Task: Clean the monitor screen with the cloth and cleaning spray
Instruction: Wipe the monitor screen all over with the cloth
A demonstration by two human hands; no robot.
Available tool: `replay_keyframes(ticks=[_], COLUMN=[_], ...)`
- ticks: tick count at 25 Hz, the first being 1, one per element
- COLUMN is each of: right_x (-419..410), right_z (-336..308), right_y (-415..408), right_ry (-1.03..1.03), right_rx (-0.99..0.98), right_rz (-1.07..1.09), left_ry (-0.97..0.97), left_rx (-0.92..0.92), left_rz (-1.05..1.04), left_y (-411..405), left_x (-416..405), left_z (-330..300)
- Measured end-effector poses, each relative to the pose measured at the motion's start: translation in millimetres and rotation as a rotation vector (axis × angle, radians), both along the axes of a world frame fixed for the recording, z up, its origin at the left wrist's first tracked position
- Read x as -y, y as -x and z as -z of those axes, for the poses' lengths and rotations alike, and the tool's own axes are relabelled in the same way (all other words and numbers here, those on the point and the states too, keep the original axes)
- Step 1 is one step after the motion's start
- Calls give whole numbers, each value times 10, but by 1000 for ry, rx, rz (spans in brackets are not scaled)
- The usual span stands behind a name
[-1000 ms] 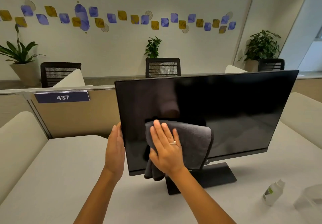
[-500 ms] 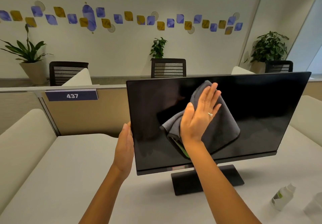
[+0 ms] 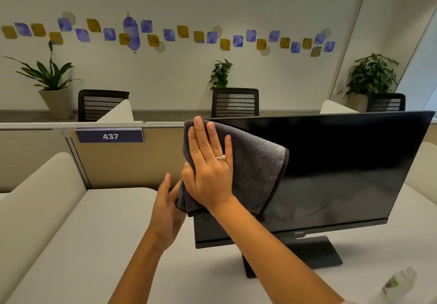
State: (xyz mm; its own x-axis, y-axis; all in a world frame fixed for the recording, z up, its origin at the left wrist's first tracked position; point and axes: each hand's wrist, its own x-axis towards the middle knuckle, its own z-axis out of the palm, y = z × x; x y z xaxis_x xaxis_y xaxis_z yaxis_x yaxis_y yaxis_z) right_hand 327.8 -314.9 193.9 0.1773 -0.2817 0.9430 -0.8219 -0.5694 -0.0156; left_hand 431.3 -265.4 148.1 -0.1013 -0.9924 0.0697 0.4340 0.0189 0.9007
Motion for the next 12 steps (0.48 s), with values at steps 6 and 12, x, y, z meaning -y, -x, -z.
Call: replay_keyframes(ticks=[6, 12], right_x=[-59, -206], right_z=[314, 1066], right_y=[58, 188], right_ry=[-31, -140], right_rx=[-101, -231], right_rz=[20, 86], left_ry=[4, 4], left_rx=[30, -58], left_rz=[86, 133], left_y=[-41, -70], left_x=[-3, -14], left_z=[23, 19])
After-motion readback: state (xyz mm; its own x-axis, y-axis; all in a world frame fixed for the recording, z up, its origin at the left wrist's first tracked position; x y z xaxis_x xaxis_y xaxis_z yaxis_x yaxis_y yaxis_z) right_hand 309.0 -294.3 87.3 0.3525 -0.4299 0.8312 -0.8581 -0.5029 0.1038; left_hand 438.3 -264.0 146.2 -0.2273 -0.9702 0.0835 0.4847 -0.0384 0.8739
